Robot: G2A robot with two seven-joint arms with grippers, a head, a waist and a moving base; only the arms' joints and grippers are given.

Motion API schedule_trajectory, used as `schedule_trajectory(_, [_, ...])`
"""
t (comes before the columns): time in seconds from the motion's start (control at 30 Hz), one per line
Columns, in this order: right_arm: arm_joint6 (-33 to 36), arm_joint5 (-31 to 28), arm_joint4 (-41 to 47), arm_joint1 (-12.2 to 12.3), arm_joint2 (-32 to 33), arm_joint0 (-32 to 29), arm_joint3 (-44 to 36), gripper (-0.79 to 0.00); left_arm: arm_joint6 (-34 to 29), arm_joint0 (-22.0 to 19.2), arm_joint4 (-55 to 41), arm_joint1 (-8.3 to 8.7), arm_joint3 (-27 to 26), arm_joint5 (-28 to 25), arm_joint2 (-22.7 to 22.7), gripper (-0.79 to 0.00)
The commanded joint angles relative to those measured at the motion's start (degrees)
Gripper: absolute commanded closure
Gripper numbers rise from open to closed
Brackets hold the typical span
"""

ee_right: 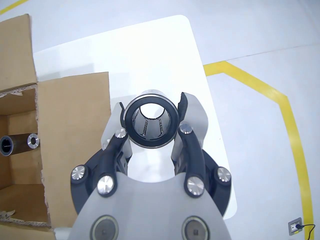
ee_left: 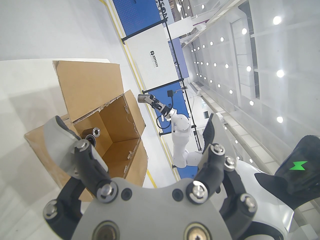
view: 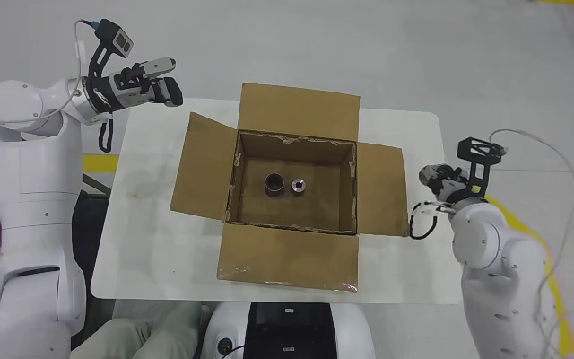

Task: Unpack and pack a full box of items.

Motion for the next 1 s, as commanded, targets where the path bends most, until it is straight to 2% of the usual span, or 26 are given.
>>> schedule_trajectory(0.0, [-0.41, -0.01, 0.18, -0.05, -0.20, 0.35, 0.99, 0.000, 0.00, 0.00, 0.00, 0.00, 0.00, 0.00, 0.00, -0.785])
schedule_trajectory(0.57, [-1.80, -0.99, 0.08, -0.05, -0.38, 0.01, 1.74, 0.000, 0.00, 0.00, 0.00, 0.00, 0.00, 0.00, 0.00, -0.785])
schedule_trajectory(0.73, [-1.60, 0.29, -0.57, -0.12, -0.16, 0.83, 3.95, 0.000, 0.00, 0.00, 0.00, 0.00, 0.00, 0.00, 0.00, -0.785])
schedule_trajectory(0.97, [1.24, 1.82, -0.32, -0.26, -0.47, 4.75, 11.03, 0.000, 0.00, 0.00, 0.00, 0.00, 0.00, 0.00, 0.00, -0.785])
